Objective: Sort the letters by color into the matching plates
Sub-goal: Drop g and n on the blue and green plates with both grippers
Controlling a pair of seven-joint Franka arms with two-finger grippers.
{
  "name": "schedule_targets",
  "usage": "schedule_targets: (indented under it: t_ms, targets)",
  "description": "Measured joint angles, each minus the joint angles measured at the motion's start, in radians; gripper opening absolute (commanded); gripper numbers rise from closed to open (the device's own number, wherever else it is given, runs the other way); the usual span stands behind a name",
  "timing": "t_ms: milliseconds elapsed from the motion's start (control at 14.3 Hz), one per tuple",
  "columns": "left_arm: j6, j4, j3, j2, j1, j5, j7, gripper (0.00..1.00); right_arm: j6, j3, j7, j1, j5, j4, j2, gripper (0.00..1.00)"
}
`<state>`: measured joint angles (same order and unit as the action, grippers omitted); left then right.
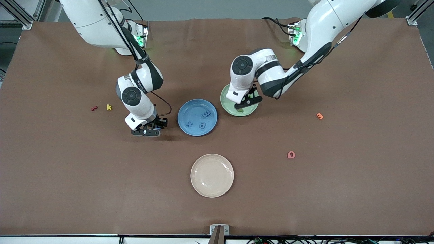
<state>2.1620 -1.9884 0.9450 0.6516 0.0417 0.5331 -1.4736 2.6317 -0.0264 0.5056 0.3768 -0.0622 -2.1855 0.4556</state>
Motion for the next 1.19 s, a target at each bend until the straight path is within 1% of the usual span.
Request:
schedule_targets:
  t_ms: [139,349,418,627,767,837,906,976,1116,1185]
  targets:
    - [0.033,0.000,-0.001,0.014,-0.019,0.000,-0.021,0.18,0.000,-0.001,0.000,0.000,0.000,0.001,-0.001,0.23]
    - [0.072,0.000,-0.003,0.027,-0.021,0.000,-0.025,0.18,-0.004,0.000,0.002,0.000,0.000,0.001,-0.003,0.07]
    - [0.084,0.000,-0.006,0.031,-0.022,0.000,-0.025,0.18,-0.004,0.000,0.008,0.000,0.000,0.002,-0.003,0.04]
    - [0.124,0.001,-0.045,0.038,-0.050,0.000,-0.025,0.21,-0.032,-0.009,0.049,0.000,0.000,0.013,-0.002,0.04]
    - [0.131,0.003,-0.066,0.039,-0.071,0.000,-0.025,0.35,-0.115,-0.040,0.111,0.001,0.000,0.056,-0.003,0.03]
    - [0.132,0.003,-0.070,0.040,-0.077,0.000,-0.025,0.61,-0.164,-0.064,0.156,0.002,0.000,0.090,-0.004,0.03]
    - [0.132,0.004,-0.071,0.040,-0.080,0.000,-0.025,0.80,-0.201,-0.089,0.205,0.003,0.000,0.123,-0.006,0.03]
    - [0.132,0.004,-0.071,0.040,-0.081,0.000,-0.025,0.87,-0.227,-0.116,0.260,0.004,0.000,0.153,-0.008,0.03]
    - [0.132,0.009,-0.073,0.040,-0.081,0.000,-0.023,0.90,-0.246,-0.169,0.363,0.007,0.001,0.185,-0.009,0.03]
    - [0.132,0.012,-0.074,0.040,-0.079,0.000,-0.022,0.93,-0.247,-0.187,0.405,0.010,0.001,0.190,-0.009,0.03]
